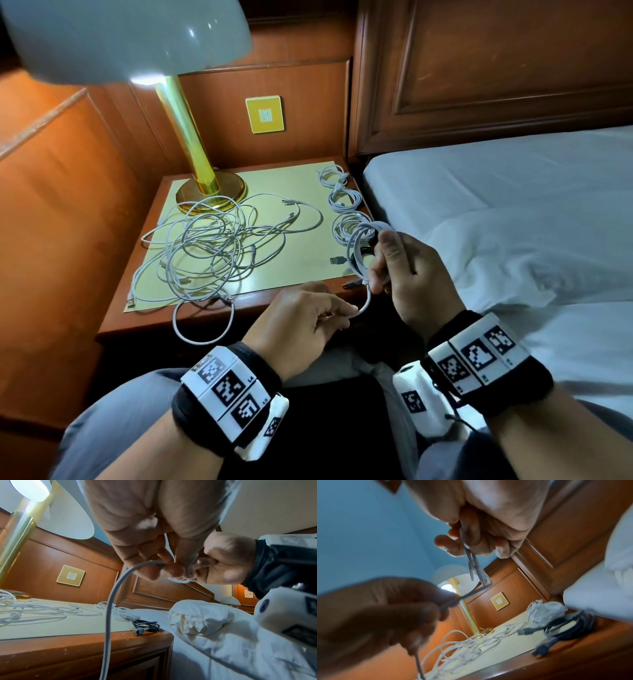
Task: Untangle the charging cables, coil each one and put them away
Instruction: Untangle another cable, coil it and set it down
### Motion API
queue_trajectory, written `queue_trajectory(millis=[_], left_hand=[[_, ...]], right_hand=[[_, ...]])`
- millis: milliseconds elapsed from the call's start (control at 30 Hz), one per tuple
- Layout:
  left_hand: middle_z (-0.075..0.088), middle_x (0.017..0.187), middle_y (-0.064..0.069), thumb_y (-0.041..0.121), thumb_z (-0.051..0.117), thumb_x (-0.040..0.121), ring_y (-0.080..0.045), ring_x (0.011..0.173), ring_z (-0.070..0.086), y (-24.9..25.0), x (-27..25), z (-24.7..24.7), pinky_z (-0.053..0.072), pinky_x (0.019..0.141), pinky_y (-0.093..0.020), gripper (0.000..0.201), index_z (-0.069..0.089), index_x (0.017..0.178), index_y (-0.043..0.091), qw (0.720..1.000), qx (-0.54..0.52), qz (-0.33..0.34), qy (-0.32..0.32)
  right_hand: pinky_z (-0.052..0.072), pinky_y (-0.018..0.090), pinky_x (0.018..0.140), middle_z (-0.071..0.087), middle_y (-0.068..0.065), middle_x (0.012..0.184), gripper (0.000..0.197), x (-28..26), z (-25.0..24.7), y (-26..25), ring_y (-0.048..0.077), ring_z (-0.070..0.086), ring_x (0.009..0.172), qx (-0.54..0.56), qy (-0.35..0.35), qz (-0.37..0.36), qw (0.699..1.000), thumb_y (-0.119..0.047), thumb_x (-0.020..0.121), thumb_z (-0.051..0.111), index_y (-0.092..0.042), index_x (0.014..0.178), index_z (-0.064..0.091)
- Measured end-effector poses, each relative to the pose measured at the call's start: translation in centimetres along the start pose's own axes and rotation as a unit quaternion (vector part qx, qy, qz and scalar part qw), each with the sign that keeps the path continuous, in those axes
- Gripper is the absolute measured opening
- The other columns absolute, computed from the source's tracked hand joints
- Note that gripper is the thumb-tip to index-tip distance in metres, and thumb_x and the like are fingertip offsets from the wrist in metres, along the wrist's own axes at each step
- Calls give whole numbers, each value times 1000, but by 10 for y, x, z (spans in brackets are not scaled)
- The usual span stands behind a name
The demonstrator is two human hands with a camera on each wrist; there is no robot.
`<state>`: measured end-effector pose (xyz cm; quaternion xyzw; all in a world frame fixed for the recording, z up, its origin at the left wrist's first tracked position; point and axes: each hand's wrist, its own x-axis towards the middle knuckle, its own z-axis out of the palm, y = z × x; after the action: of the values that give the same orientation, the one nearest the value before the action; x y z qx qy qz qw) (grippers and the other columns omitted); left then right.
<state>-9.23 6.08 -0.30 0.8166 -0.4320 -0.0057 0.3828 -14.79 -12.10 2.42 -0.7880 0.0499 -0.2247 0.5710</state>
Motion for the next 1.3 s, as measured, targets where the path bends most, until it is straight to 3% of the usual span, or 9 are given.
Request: queue_trajectory(millis=[133, 267, 433, 633, 767, 867, 1067, 1233, 1300], left_hand=[[62, 79, 18, 11, 82, 80, 4, 73, 61, 10, 2, -4, 40, 71, -4, 15, 79, 90, 22, 999, -19, 26, 21], [70, 76, 1, -7, 78, 78, 7, 76, 69, 14, 0, -7, 47, 68, -8, 20, 61, 78, 5, 991, -104, 14, 85], [59, 66, 5, 24, 89, 72, -7, 58, 54, 10, 2, -9, 42, 55, -13, 35, 58, 70, 8, 987, -14, 29, 160], [58, 76, 3, 28, 79, 83, -7, 65, 54, 4, 6, -19, 41, 61, -11, 24, 64, 77, 10, 987, -4, 62, 150], [60, 85, 7, 16, 73, 89, -11, 68, 59, -5, 6, -28, 52, 55, -28, 7, 67, 87, 15, 984, -38, 32, 171], [62, 89, 11, 13, 68, 91, -11, 71, 60, -6, 5, -25, 52, 57, -28, 4, 70, 93, 16, 984, -40, 34, 173], [66, 91, 13, 6, 59, 94, 1, 78, 65, -8, 5, -18, 50, 69, -15, 24, 73, 111, 15, 983, -43, 26, 177], [66, 86, 8, 14, 61, 93, -11, 72, 63, -13, 5, -19, 52, 66, -25, 28, 73, 118, 13, 982, -25, 29, 185], [65, 85, 6, 13, 61, 93, -12, 71, 63, -15, 5, -18, 53, 66, -27, 29, 72, 120, 12, 983, -17, 29, 180]], right_hand=[[42, 15, 62, 67, -9, 63, 47, -4, 3, 15, 6, 61, 60, -140, -43, -71, 987, -47, 102, 38, -19, 71, 58], [50, 22, 70, 70, -13, 71, 50, -2, 5, 18, 4, 65, 70, -159, -100, -16, 982, -58, 96, 36, -17, 82, 63], [53, 30, 62, 55, 0, 52, 41, -2, 7, 11, 18, 61, 51, -57, -175, 76, 980, -37, 103, 44, -13, 71, 52], [29, 18, 45, 40, 0, 52, 47, -6, 12, 6, 9, 34, 43, 36, -247, 151, 956, -37, 104, 42, -13, 64, 50], [15, 28, 50, 28, -1, 49, 56, -3, -2, -2, 15, 20, 46, 107, -262, 201, 938, -55, 97, 48, -18, 58, 36], [8, 36, 54, 27, -2, 50, 59, -3, -4, -1, 17, 14, 51, 145, -274, 190, 932, -56, 92, 52, -5, 66, 36], [13, 31, 55, 26, -4, 48, 46, -2, -1, -5, 12, 21, 46, 275, -179, 225, 917, -51, 85, 56, -19, 59, 36], [16, 28, 50, 25, -9, 46, 48, 3, -3, -7, 8, 25, 39, 400, -112, 241, 877, -50, 76, 71, -26, 54, 37], [23, 22, 46, 21, -9, 48, 44, 5, -4, -8, 6, 27, 37, 432, -85, 245, 864, -46, 82, 62, -25, 56, 33]])
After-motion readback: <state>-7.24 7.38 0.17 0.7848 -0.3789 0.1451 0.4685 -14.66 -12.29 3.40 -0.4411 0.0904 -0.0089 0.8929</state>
